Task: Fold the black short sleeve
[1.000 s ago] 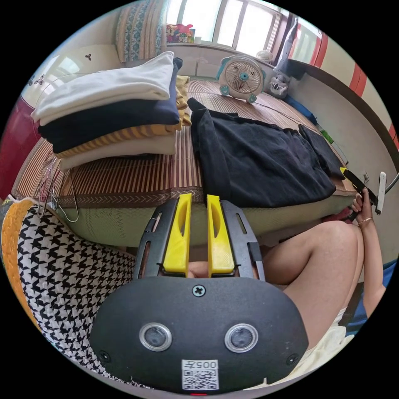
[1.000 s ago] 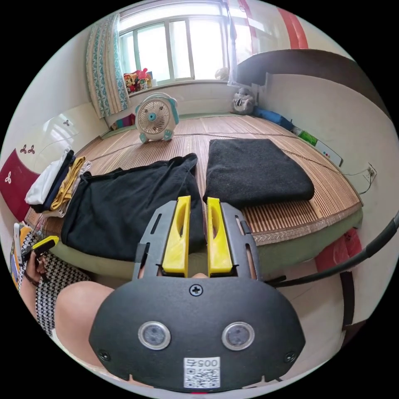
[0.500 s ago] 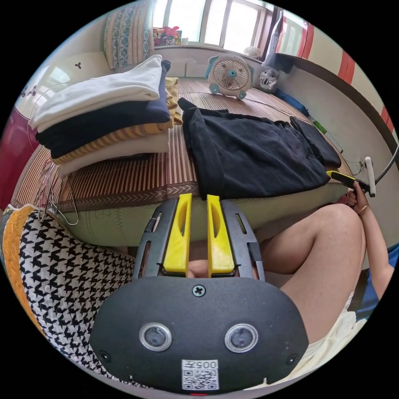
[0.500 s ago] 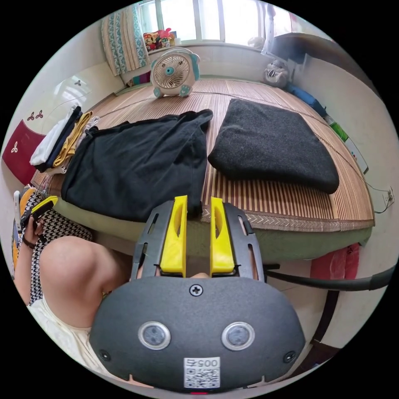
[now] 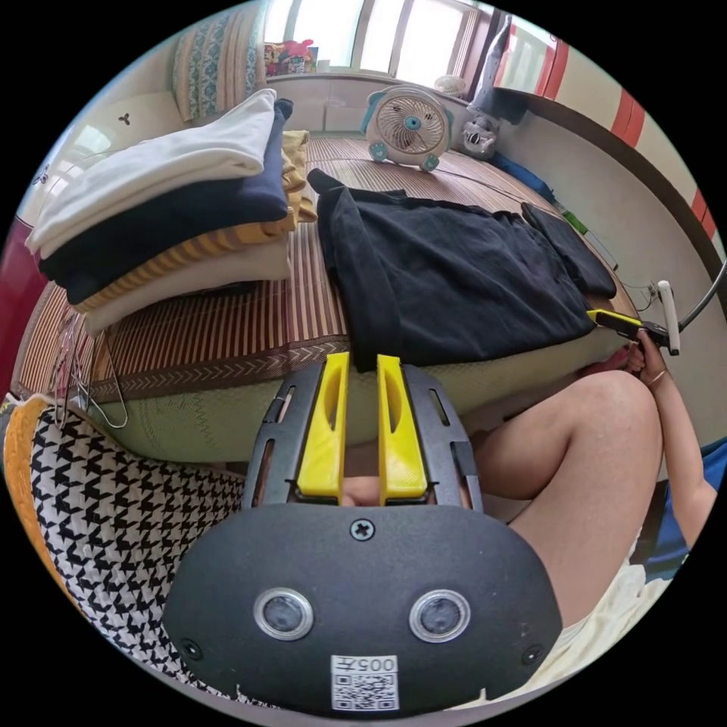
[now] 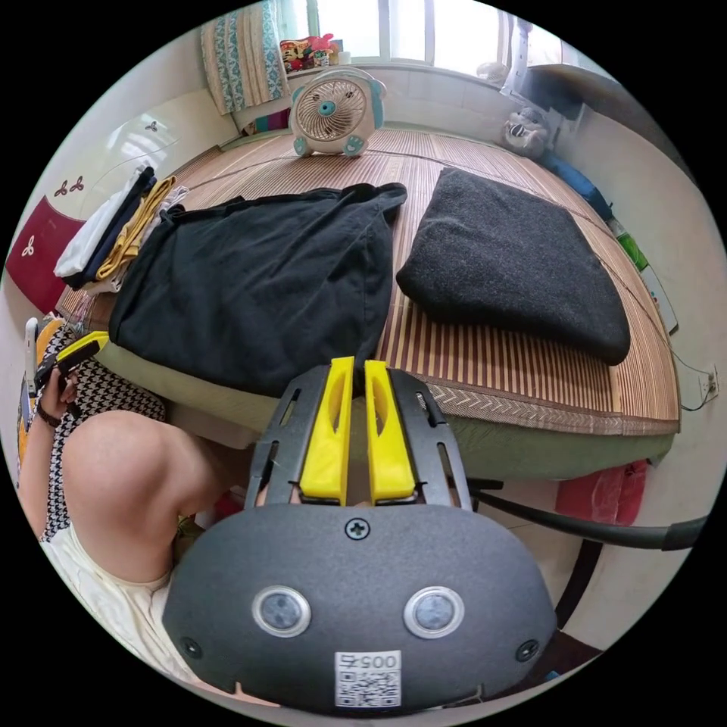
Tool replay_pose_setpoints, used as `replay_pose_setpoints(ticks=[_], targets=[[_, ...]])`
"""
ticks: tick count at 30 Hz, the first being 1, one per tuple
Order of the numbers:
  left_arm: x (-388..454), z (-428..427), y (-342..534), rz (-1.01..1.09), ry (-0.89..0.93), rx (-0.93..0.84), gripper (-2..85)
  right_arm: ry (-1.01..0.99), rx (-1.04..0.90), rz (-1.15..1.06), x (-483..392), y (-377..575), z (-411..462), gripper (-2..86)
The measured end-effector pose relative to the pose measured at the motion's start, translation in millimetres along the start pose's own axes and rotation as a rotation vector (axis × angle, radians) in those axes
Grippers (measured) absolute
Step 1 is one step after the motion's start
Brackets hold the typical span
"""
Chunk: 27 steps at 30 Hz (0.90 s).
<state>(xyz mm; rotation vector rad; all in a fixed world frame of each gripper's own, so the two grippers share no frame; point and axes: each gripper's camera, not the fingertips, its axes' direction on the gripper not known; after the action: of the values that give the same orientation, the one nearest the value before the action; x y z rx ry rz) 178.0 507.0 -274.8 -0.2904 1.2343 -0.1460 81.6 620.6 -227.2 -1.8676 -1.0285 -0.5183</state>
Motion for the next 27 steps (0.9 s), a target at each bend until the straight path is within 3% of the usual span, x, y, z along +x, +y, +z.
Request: replay_pose_setpoints(ticks=[15, 21, 27], targets=[[-5, -6, -1, 0.043, 0.033, -0.019, 0.8, 0.086, 0.045, 0.015, -16, -2, -4, -1.1], [-6, -22, 11, 0.051, -0.04, 0.024, 0.3, 0.141, 0.087, 0.098, -13, -3, -11, -1.2], [-14, -13, 29, 0.027, 0.007, -0.014, 0.2, 0.145, 0.042, 0.203, -2, -8, -3, -1.4]])
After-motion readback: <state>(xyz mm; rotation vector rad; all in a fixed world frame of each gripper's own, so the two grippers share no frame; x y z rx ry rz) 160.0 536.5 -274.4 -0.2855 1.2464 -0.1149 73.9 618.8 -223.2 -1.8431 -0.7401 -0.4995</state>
